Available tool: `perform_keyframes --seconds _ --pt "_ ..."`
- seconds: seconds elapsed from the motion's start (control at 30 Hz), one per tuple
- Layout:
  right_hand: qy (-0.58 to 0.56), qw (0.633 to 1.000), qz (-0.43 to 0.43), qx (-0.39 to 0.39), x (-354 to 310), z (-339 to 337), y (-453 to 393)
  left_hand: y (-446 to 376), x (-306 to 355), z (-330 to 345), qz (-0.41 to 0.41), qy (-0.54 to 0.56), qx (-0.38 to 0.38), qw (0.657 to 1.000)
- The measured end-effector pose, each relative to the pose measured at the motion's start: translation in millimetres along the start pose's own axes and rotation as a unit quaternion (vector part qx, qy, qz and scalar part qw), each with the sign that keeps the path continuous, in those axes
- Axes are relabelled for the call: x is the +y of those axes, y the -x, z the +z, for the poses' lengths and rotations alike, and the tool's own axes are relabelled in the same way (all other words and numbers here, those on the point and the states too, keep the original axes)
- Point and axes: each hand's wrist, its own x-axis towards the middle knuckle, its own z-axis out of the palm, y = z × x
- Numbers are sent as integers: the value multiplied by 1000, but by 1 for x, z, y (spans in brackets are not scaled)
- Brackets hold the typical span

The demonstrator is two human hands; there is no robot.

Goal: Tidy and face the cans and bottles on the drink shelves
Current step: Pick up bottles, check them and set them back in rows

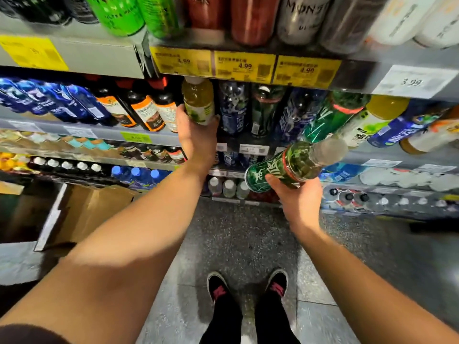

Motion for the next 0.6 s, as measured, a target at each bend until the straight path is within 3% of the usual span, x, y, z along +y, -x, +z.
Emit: perform_keyframes --seconds 0.3,0.47,0.6 --pt "-4 999 -15 -28 -11 8 -7 7 -3 -2 -21 37 47 998" --pt "-38 998 -46 -31 -31 26 -7 23 0 -24 -79 43 121 989" --pt "-54 994 -89 -24 -55 57 -7 30 -6 -54 -95 85 125 984"
